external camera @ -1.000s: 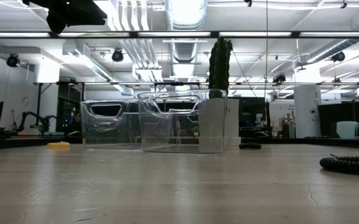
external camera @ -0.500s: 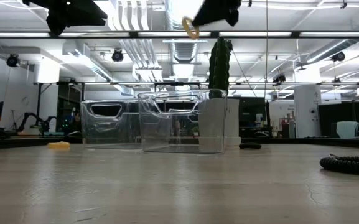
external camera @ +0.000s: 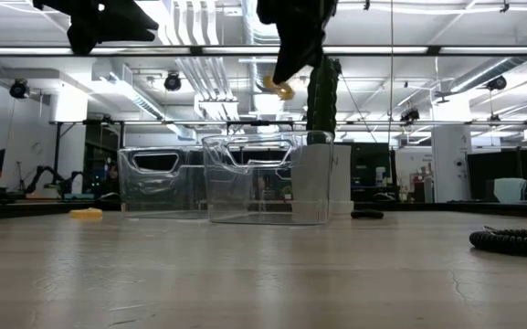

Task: Sort items
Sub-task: Put the top right yellow keychain into the right transparent bin

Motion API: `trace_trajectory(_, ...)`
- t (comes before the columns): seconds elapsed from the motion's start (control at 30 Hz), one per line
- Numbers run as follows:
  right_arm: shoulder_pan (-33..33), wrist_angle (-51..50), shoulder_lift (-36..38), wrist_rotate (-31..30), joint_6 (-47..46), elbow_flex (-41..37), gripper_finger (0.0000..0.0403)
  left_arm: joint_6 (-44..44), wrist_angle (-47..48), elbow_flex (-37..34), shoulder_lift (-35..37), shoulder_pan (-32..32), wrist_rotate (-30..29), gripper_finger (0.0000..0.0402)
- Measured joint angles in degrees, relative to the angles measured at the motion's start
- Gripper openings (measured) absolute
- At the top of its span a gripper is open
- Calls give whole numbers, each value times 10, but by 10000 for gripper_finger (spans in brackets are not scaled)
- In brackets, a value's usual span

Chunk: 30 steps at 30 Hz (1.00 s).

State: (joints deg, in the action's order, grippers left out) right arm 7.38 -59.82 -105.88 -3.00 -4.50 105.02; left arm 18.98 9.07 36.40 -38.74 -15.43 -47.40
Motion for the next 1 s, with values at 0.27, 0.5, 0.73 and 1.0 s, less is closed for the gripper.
trace_trajectory(0.27,20,-19,-68,17,-18,21,28,0,15,0,0,0,0,128)
trace_trajectory(0.5,21,-17,-143,17,-21,13,28,0,38,0,0,0,0,128)
trace_trajectory(0.73,28,-8,-197,15,-23,14,28,-27,41,0,0,0,-2,128)
trace_trajectory(1.0,31,-8,-232,14,-24,14,29,-28,51,0,4,0,-6,128)
